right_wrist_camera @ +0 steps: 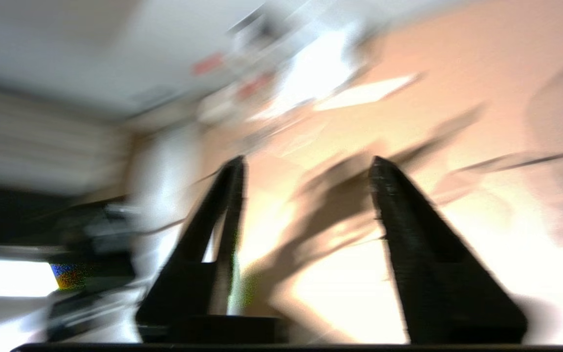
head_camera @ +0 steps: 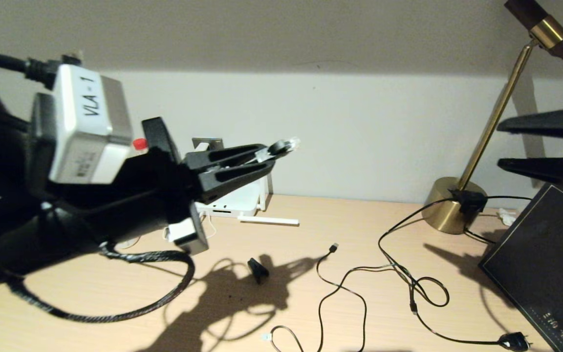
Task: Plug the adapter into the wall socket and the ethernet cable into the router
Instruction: Align cable and router interface
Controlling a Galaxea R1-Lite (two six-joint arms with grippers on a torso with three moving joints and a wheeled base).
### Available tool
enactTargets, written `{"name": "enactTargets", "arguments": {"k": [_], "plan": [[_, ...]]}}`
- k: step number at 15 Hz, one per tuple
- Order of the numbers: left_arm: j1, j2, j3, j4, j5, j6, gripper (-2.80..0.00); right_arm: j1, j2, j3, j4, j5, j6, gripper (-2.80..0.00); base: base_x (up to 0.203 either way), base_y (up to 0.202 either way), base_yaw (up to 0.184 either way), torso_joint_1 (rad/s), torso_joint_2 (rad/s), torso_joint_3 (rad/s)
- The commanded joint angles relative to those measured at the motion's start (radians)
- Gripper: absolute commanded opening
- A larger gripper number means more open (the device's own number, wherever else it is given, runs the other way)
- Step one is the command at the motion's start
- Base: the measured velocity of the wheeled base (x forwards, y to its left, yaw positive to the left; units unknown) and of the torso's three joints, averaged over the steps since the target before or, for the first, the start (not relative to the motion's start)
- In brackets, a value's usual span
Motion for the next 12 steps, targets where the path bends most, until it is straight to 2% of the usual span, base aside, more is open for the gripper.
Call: {"name": "enactTargets", "arguments": {"k": [1,3,4,6,7,9,10,12], "plan": [[-0.002,-0.207,0.081,0.153,0.126,-0.301,-2.8,-0.017,-0.29,0.156,0.007,-0.175,-0.204,-2.8,0.0,0.0,0.0,0.0,0.0,0.0],[-0.002,-0.264,0.103,0.293,0.174,-0.564,-2.8,-0.023,-0.475,0.232,0.065,-0.229,-0.323,-2.8,0.0,0.0,0.0,0.0,0.0,0.0],[-0.002,-0.278,0.11,0.326,0.179,-0.672,-2.8,-0.025,-0.555,0.253,0.115,-0.253,-0.376,-2.8,0.0,0.0,0.0,0.0,0.0,0.0],[-0.002,-0.276,0.098,0.349,0.183,-0.824,-2.8,-0.029,-0.687,0.299,0.191,-0.313,-0.49,-2.8,0.0,0.0,0.0,0.0,0.0,0.0],[-0.002,-0.269,0.094,0.357,0.189,-0.864,-2.8,-0.033,-0.741,0.338,0.21,-0.375,-0.55,-2.8,0.0,0.0,0.0,0.0,0.0,0.0],[-0.002,-0.265,0.122,0.368,0.213,-0.869,-2.8,-0.04,-0.803,0.47,0.215,-0.514,-0.628,-2.8,0.0,0.0,0.0,0.0,0.0,0.0],[-0.002,-0.256,0.134,0.37,0.237,-0.871,-2.8,-0.041,-0.845,0.544,0.194,-0.543,-0.658,-2.8,0.0,0.0,0.0,0.0,0.0,0.0],[0.0,-0.233,0.147,0.358,0.254,-0.917,-2.8,-0.043,-0.873,0.686,0.075,-0.594,-0.693,-2.8,0.0,0.0,0.0,0.0,0.0,0.0]]}}
